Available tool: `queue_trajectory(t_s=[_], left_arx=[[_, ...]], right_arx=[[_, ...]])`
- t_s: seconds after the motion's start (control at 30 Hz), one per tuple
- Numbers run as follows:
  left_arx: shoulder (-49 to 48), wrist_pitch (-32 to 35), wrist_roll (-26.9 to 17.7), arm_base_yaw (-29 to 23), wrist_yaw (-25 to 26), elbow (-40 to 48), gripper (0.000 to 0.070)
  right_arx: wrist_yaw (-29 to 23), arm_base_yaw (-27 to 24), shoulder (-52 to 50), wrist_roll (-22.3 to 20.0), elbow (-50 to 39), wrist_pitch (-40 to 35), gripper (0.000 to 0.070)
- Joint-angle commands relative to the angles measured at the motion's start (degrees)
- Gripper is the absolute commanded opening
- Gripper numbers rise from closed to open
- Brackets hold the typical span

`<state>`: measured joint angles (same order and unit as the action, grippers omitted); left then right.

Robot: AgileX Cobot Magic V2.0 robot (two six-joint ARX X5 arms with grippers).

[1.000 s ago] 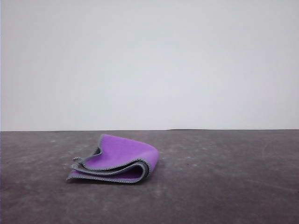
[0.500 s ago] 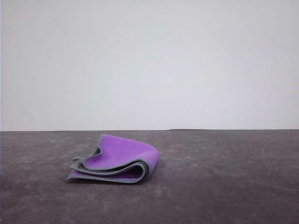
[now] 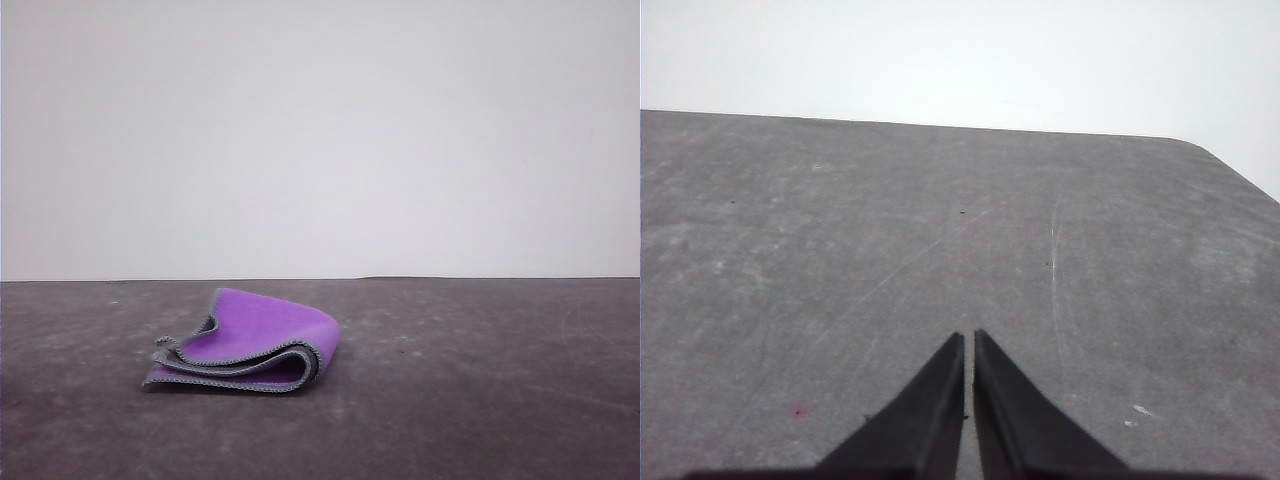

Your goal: Fold clothes

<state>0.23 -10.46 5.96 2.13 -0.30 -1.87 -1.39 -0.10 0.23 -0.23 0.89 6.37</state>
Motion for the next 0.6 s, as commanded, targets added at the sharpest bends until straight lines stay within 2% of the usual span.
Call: queue_trajectory(t_s=[0.0,0.57], left_arx=[[-0.04,-0.24,-0.52,0.00,-0.17,1.16,0.0000],[-0.04,-0.22,-0.52,0.00,-0.17,1.16,0.0000]], right_arx=[[-0.14,-0.09,-0.02,0.22,-0.15,-0.76,0.0015],[-0.15,-0.09,-0.02,0.22,-0.15,-0.76,0.0015]])
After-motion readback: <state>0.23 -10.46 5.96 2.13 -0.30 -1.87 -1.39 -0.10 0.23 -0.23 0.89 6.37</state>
